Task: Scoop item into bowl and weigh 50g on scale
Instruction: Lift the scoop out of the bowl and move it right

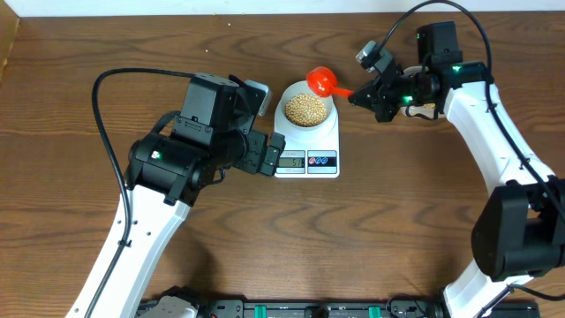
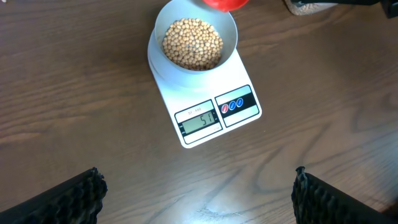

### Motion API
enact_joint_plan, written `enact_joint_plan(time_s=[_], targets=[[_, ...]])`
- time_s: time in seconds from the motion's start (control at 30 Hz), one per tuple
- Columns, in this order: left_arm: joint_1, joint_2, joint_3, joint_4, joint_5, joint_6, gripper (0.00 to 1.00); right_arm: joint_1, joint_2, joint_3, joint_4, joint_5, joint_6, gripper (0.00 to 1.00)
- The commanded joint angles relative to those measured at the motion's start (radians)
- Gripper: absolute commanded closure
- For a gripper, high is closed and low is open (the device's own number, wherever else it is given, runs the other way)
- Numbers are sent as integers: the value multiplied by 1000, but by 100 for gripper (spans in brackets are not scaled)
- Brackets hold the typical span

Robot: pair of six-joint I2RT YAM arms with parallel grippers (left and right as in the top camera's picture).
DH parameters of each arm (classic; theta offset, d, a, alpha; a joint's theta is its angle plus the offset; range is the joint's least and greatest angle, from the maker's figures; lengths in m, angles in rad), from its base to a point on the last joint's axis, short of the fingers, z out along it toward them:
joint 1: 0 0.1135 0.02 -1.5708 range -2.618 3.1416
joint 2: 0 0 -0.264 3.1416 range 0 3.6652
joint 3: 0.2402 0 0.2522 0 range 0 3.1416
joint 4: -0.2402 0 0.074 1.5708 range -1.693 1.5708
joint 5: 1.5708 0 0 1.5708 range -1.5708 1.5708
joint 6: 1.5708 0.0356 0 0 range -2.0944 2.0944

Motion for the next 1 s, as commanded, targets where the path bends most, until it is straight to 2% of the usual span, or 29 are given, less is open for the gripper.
enact_joint_plan(time_s=[0.0, 0.5, 0.97], targets=[[4, 4, 5, 0, -10, 17, 2, -40, -57, 22, -5, -27, 9, 99], [4, 4, 5, 0, -10, 17, 2, -195, -79, 22, -27, -184, 35, 99], [4, 4, 5, 0, -10, 17, 2, -164, -79, 21, -22, -180, 34, 99]])
